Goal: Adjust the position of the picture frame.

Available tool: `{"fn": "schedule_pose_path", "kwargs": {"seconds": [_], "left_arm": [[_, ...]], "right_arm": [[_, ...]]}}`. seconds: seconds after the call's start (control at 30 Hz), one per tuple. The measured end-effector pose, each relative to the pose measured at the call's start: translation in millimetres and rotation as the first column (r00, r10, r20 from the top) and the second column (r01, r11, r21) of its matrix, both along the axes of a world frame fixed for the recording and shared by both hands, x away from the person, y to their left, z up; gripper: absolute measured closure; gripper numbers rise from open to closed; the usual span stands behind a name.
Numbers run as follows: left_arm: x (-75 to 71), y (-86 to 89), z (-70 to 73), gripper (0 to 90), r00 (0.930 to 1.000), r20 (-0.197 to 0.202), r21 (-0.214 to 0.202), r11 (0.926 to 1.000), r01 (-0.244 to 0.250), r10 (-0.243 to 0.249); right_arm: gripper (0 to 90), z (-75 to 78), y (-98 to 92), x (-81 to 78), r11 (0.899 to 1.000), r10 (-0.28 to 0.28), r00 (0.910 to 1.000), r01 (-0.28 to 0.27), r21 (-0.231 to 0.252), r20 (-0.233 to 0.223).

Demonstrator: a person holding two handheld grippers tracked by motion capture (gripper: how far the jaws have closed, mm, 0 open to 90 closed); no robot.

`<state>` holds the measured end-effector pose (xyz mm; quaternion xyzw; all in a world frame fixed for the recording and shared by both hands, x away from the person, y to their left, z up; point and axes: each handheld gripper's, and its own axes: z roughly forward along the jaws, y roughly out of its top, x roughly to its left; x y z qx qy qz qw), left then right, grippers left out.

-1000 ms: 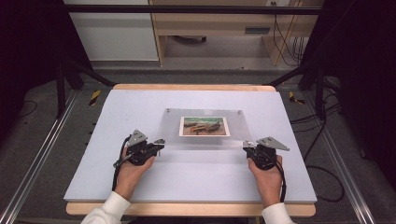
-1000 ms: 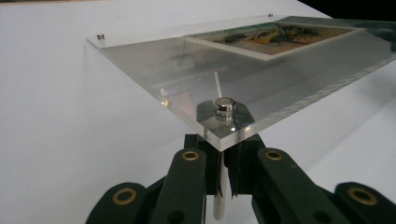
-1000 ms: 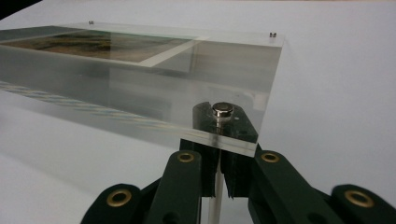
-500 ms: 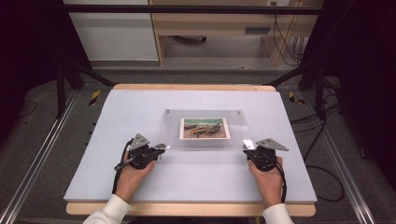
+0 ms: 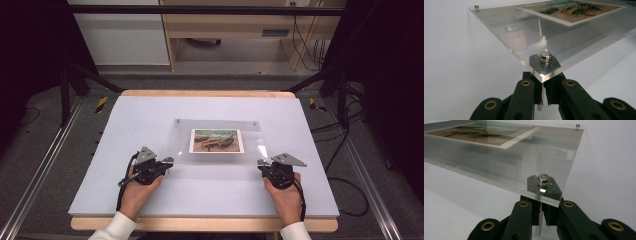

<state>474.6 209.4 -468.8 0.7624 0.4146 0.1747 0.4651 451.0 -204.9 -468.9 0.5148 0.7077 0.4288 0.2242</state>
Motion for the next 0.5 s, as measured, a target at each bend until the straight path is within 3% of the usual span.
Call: {"fn": "schedule_pose_path", "kwargs": {"seconds": [0.3, 0.5], "left_arm": [[-11.8, -1.0, -4.3, 84.0, 0.9997, -0.018, 0.043, 0.9989, 0.019, -0.018], [-12.7, -0.7, -4.4, 84.0, 0.9998, -0.017, 0.041, 0.9990, 0.014, -0.014]], "right_arm": [[84.8, -3.9, -1.1, -6.7, 1.000, 0.010, 0.9996, -0.011, -0.018, -0.028], [84.9, -5.1, -0.3, -8.3, 1.000, 0.010, 0.9993, -0.010, -0.019, -0.035]]}}
